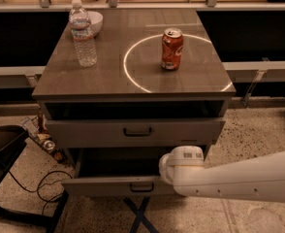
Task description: Open middle drawer
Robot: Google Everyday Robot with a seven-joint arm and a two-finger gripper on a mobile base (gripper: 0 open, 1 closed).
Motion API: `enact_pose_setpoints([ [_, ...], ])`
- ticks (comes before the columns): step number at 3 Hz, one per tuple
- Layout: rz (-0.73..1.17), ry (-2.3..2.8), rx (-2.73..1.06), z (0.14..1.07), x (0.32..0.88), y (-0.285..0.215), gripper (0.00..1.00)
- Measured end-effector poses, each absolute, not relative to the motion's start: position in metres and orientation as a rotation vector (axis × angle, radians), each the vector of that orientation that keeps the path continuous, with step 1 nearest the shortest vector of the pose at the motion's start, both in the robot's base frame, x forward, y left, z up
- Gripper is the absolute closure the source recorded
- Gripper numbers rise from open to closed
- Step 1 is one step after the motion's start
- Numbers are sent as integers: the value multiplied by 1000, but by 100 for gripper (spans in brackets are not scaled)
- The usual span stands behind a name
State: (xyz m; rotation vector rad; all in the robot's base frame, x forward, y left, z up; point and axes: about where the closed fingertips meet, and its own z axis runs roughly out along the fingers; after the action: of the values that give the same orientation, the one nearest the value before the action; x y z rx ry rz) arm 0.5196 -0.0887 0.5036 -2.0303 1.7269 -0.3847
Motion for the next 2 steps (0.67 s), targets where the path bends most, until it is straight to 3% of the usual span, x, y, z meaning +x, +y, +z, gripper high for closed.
enact_pose_setpoints([
  [2,-324,1788,-1991,478,534,-98,100],
])
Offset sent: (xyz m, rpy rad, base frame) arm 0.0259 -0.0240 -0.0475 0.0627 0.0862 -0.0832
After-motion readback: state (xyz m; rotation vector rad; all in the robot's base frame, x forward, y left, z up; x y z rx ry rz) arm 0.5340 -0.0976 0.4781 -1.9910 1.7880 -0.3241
